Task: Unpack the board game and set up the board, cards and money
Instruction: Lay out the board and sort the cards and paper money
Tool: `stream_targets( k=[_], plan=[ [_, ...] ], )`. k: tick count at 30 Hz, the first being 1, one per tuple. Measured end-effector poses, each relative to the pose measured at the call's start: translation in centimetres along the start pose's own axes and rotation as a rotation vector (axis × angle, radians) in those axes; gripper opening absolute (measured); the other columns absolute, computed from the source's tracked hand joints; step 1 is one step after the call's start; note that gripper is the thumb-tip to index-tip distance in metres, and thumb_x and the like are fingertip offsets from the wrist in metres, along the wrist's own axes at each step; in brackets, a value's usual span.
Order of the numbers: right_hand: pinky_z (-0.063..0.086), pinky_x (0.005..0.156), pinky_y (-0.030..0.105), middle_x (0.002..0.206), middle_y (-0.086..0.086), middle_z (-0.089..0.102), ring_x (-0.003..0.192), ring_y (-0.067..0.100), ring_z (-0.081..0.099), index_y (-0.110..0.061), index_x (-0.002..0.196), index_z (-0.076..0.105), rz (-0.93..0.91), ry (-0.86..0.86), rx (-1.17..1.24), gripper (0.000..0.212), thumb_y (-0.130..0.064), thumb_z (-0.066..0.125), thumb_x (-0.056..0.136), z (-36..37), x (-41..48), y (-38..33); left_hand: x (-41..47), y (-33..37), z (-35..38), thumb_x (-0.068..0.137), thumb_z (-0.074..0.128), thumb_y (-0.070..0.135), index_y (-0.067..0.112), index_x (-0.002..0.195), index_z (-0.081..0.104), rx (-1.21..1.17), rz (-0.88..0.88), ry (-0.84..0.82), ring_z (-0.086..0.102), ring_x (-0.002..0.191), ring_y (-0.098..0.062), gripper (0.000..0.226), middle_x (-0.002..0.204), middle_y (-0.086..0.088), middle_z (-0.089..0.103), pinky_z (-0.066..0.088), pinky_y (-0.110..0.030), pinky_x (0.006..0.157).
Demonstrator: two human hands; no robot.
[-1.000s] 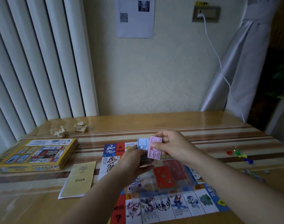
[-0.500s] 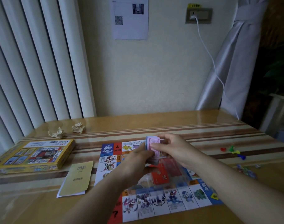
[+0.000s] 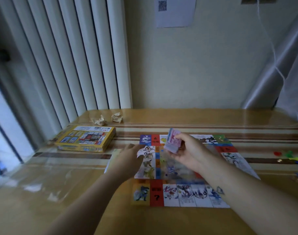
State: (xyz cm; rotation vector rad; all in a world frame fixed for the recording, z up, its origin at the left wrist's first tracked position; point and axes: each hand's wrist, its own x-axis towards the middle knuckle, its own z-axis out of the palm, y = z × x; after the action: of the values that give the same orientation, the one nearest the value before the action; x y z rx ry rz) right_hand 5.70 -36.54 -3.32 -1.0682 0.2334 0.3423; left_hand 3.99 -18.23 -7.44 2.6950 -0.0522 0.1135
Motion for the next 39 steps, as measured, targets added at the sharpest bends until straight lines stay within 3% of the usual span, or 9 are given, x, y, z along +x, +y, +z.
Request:
stream_targets(
  k=[6, 12, 15, 21, 24, 28, 31, 35, 39],
  plan=[
    [0.047, 0.065, 0.037, 0.096, 0.022, 0.051, 0.079, 0.028, 0.053, -0.001, 0.113, 0.045, 0.155, -0.023, 0.045, 0.02, -0.007, 0.035, 0.098, 1.4, 0.4, 1.8, -0.9, -4.7, 1.4, 0.099, 0.032, 0.036, 0.035, 0.144, 0.032, 0.299, 0.009, -0.262, 0.022, 0.142, -0.02, 0.045, 0.154, 0.01, 0.025, 0.022, -0.054, 0.113],
    [0.043, 0.058, 0.033, 0.081, 0.012, 0.049, 0.07, 0.023, 0.048, -0.007, 0.096, 0.053, 0.178, 0.045, -0.101, 0.018, -0.022, 0.061, 0.088, 1.7, 0.7, 1.9, -1.3, -5.8, 0.5, 0.098, 0.029, 0.018, 0.029, 0.148, 0.025, 0.352, -0.13, -0.22, 0.025, 0.14, -0.025, 0.052, 0.156, 0.006, 0.021, 0.032, -0.048, 0.109],
    [0.04, 0.055, 0.029, 0.083, 0.009, 0.048, 0.068, 0.019, 0.045, -0.008, 0.109, 0.055, 0.132, -0.021, -0.263, 0.032, -0.018, 0.068, 0.083, 2.4, 0.4, 2.2, -1.8, -6.5, 0.0, 0.096, 0.03, 0.016, 0.028, 0.145, 0.031, 0.364, -0.17, -0.2, 0.032, 0.135, -0.026, 0.05, 0.152, 0.005, 0.027, 0.039, -0.051, 0.103],
    [0.041, 0.056, 0.021, 0.084, 0.0, 0.05, 0.062, 0.008, 0.046, -0.021, 0.114, 0.043, -0.123, -0.388, -1.172, 0.034, -0.011, 0.062, 0.087, 6.2, -1.8, 6.0, -3.2, -8.6, -1.2, 0.097, 0.032, 0.014, 0.028, 0.145, 0.031, 0.414, -0.189, -0.168, 0.035, 0.133, -0.025, 0.051, 0.149, 0.002, 0.03, 0.042, -0.04, 0.099],
    [0.042, 0.064, 0.027, 0.095, 0.002, 0.054, 0.077, 0.013, 0.053, -0.012, 0.119, 0.045, -0.283, -0.542, -1.514, 0.039, -0.019, 0.063, 0.085, 8.3, -2.4, 9.2, -4.0, -10.1, -2.1, 0.096, 0.039, 0.02, 0.031, 0.144, 0.032, 0.405, -0.175, -0.174, 0.038, 0.13, -0.024, 0.049, 0.146, 0.002, 0.033, 0.044, -0.041, 0.1],
    [0.04, 0.084, 0.024, 0.126, 0.005, 0.049, 0.111, 0.02, 0.05, -0.015, 0.135, 0.039, -0.371, -0.627, -1.609, 0.061, -0.02, 0.066, 0.081, 10.3, -1.8, 12.2, -5.2, -11.3, -3.1, 0.096, 0.044, 0.023, 0.034, 0.141, 0.037, 0.293, -0.1, -0.154, 0.043, 0.128, -0.022, 0.047, 0.146, 0.004, 0.034, 0.042, -0.041, 0.101],
    [0.041, 0.081, 0.026, 0.126, 0.009, 0.048, 0.11, 0.024, 0.051, -0.011, 0.125, 0.044, -0.407, -0.656, -1.646, 0.052, -0.018, 0.067, 0.079, 11.4, -0.9, 13.5, -6.1, -12.1, -4.0, 0.098, 0.042, 0.017, 0.028, 0.135, 0.049, 0.122, -0.093, -0.025, 0.05, 0.122, -0.02, 0.04, 0.143, 0.004, 0.041, 0.043, -0.036, 0.099],
    [0.043, 0.096, 0.03, 0.128, 0.009, 0.042, 0.116, 0.025, 0.048, -0.011, 0.13, 0.047, -0.435, -0.707, -1.679, 0.057, -0.018, 0.067, 0.077, 12.2, 0.1, 14.5, -7.2, -13.0, -4.9, 0.096, 0.045, 0.015, 0.026, 0.125, 0.059, 0.015, -0.09, 0.12, 0.058, 0.111, -0.018, 0.034, 0.131, 0.005, 0.055, 0.046, -0.036, 0.095],
    [0.045, 0.089, 0.03, 0.121, 0.01, 0.052, 0.113, 0.027, 0.052, -0.01, 0.12, 0.055, -0.496, -0.67, -1.668, 0.046, -0.021, 0.069, 0.078, 12.5, 0.5, 14.2, -7.8, -12.7, -5.2, 0.095, 0.047, 0.015, 0.026, 0.121, 0.061, -0.039, -0.102, 0.172, 0.061, 0.101, -0.013, 0.032, 0.122, 0.008, 0.061, 0.048, -0.034, 0.091]
  ],
)
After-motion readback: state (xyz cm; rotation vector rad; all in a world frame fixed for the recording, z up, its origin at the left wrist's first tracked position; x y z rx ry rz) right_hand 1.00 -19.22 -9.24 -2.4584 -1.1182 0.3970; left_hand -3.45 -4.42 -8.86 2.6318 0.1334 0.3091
